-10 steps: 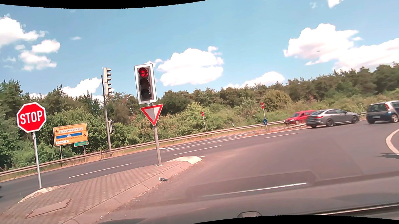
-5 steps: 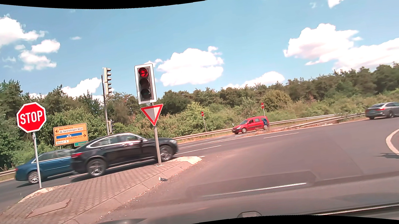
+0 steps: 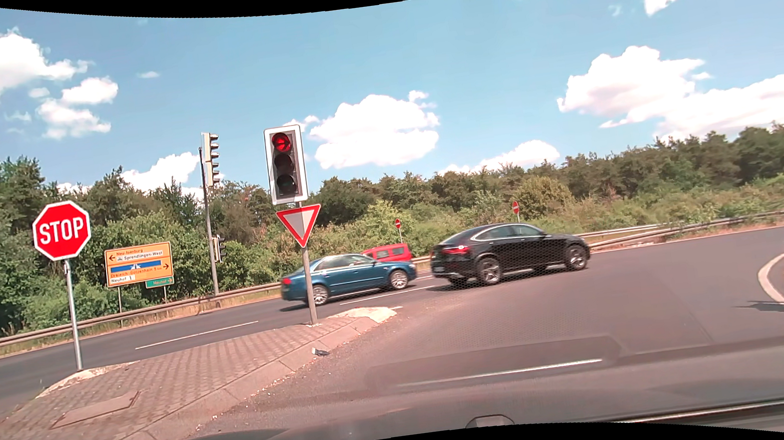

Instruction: Follow the waypoints while adhering to traffic rules and regulations

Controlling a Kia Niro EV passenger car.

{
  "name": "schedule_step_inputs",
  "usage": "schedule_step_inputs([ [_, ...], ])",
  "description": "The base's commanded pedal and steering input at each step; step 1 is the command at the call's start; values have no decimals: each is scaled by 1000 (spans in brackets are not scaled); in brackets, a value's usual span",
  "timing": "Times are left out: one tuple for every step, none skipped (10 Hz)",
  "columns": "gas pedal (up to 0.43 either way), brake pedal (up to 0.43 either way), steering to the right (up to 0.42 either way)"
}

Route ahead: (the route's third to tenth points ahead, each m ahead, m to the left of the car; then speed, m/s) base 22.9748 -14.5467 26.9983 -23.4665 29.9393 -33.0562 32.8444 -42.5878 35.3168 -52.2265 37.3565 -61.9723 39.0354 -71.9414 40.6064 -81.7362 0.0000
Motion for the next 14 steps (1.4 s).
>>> schedule_step_inputs([
  [0, 256, 140],
  [0, 256, 140],
  [0, 256, 140],
  [0, 256, 140],
  [0, 256, 140],
  [0, 256, 140],
  [0, 256, 140],
  [0, 256, 140],
  [0, 256, 140],
  [0, 256, 140],
  [0, 262, 140],
  [0, 256, 140],
  [0, 256, 140],
  [0, 256, 140],
])
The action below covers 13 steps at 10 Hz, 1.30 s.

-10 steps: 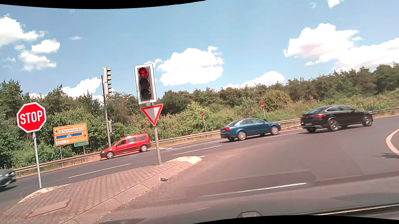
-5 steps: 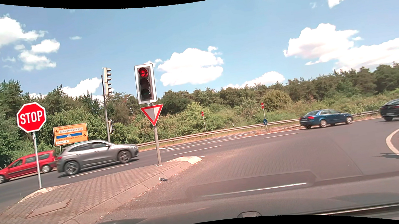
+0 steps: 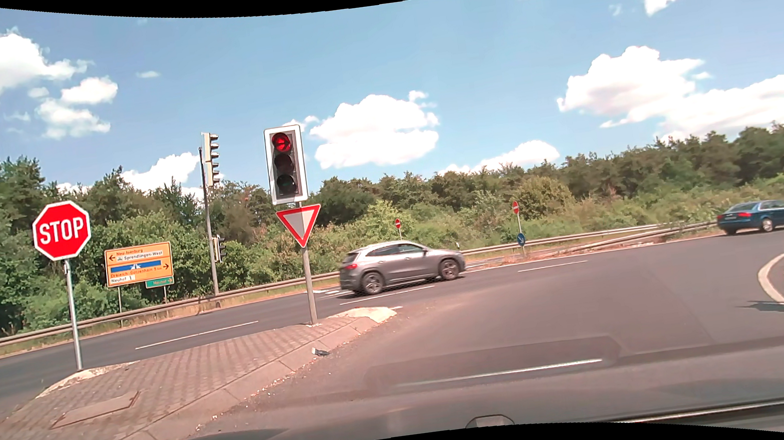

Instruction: Follow the waypoints while adhering to traffic rules and regulations

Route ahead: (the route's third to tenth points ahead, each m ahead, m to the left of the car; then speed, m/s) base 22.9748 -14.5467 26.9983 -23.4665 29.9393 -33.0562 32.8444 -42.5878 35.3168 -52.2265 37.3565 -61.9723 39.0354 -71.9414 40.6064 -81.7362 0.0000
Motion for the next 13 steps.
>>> schedule_step_inputs([
  [0, 256, 140],
  [0, 256, 140],
  [0, 256, 140],
  [0, 256, 140],
  [0, 256, 140],
  [0, 256, 140],
  [0, 256, 140],
  [0, 256, 140],
  [0, 256, 140],
  [0, 256, 140],
  [0, 256, 140],
  [0, 256, 140],
  [0, 256, 140],
])
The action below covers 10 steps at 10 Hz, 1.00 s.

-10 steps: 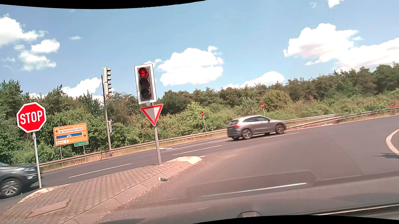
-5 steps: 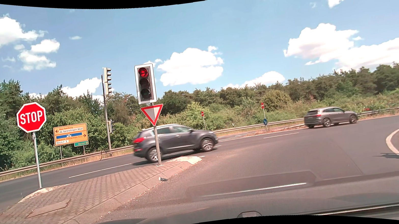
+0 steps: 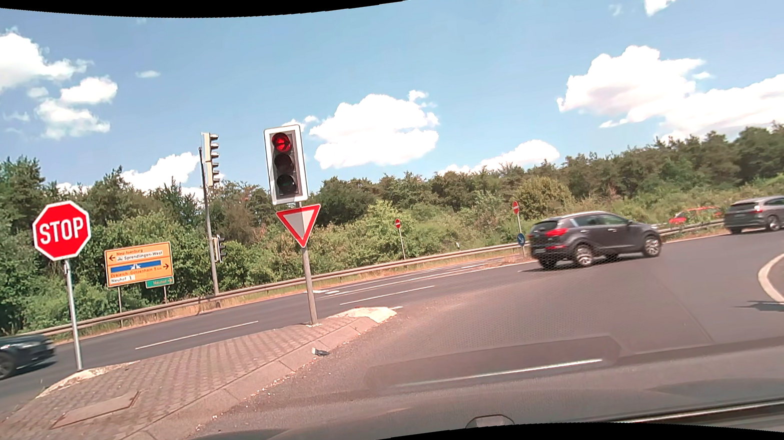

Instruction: Follow the waypoints while adhering to traffic rules and regulations

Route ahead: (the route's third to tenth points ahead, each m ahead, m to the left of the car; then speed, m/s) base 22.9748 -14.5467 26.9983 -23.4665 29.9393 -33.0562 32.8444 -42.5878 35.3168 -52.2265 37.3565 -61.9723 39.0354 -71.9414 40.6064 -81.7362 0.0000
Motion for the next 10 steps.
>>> schedule_step_inputs([
  [0, 256, 140],
  [0, 256, 140],
  [0, 256, 140],
  [0, 256, 140],
  [0, 256, 140],
  [0, 256, 140],
  [0, 256, 140],
  [0, 256, 140],
  [0, 256, 140],
  [0, 256, 140],
])
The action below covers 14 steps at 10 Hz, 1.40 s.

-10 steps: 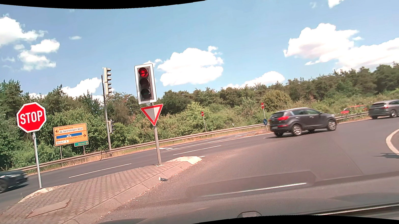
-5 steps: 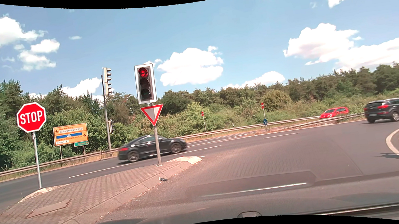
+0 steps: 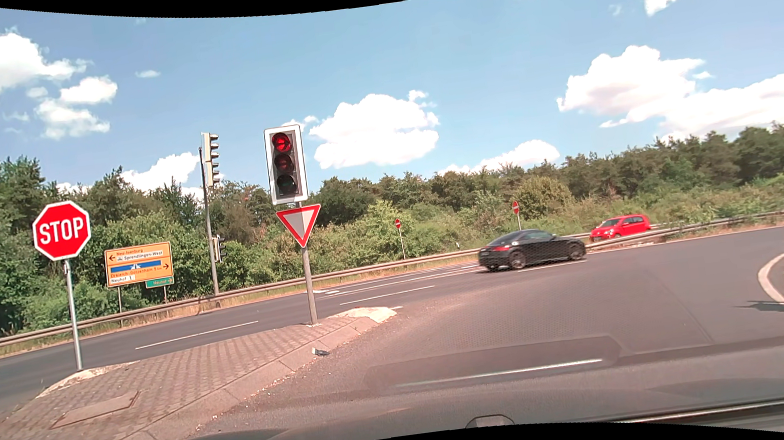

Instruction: Follow the waypoints while adhering to traffic rules and regulations

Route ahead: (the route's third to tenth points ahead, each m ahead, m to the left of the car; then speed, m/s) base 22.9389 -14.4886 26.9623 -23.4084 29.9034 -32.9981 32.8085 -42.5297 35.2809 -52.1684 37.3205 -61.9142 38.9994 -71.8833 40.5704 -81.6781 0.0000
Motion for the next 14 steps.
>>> schedule_step_inputs([
  [0, 256, 140],
  [0, 262, 140],
  [0, 256, 140],
  [0, 250, 140],
  [0, 244, 140],
  [0, 134, 140],
  [0, 0, 140],
  [0, 0, 140],
  [0, 0, 140],
  [0, 0, 140],
  [0, 0, 140],
  [87, 0, 140],
  [157, 0, 139],
  [189, 0, 138],
])
